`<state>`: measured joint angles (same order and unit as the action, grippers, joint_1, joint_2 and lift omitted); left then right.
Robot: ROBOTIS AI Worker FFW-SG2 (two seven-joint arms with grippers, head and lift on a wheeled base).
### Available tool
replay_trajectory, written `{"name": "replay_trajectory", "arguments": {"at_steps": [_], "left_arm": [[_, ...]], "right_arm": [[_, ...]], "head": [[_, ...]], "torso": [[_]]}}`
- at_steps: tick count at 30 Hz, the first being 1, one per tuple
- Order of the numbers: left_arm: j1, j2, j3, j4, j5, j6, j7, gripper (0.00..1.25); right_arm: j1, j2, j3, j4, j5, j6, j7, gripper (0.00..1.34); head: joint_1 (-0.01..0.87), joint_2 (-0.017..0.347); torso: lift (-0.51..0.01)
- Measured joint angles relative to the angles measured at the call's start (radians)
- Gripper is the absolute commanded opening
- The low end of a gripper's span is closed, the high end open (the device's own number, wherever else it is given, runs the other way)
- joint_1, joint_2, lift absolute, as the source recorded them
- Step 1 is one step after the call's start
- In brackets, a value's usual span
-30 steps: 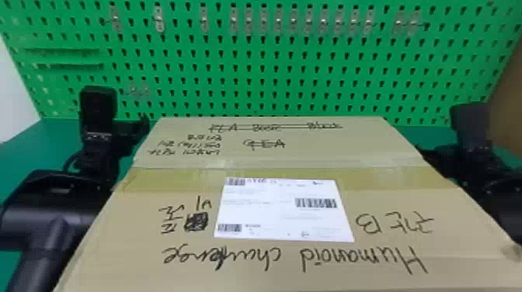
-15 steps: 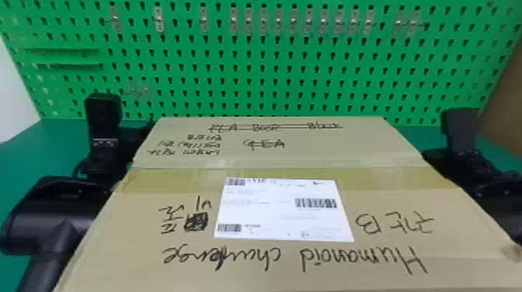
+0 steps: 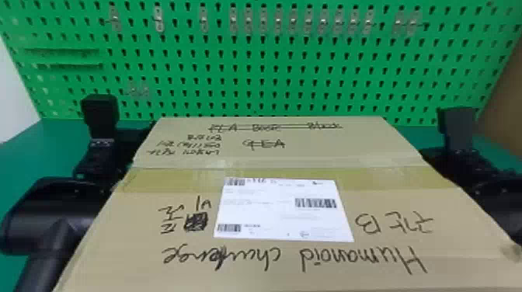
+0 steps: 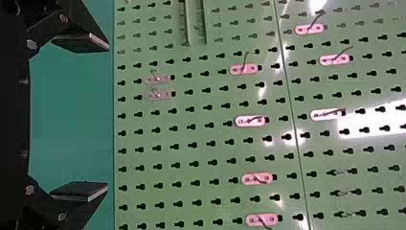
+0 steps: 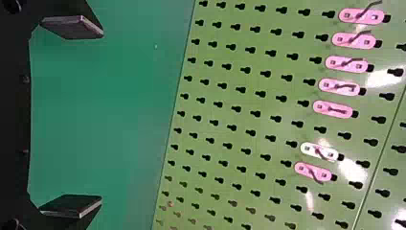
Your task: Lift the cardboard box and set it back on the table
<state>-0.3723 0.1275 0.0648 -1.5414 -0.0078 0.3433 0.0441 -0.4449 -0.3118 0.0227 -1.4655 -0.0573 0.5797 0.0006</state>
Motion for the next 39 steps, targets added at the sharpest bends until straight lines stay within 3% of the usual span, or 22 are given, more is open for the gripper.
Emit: {"name": "replay_trajectory", "arguments": {"at_steps": [39], "left_arm": [[-0.002,0.000,0.000,0.004,-0.023,-0.010,-0.003,1.01]], "right_arm": [[-0.007,-0.006,0.009,0.005,0.011,0.000,0.000,1.25]], "head": [[0.566,0.054]], "torso": [[-0.183]]}}
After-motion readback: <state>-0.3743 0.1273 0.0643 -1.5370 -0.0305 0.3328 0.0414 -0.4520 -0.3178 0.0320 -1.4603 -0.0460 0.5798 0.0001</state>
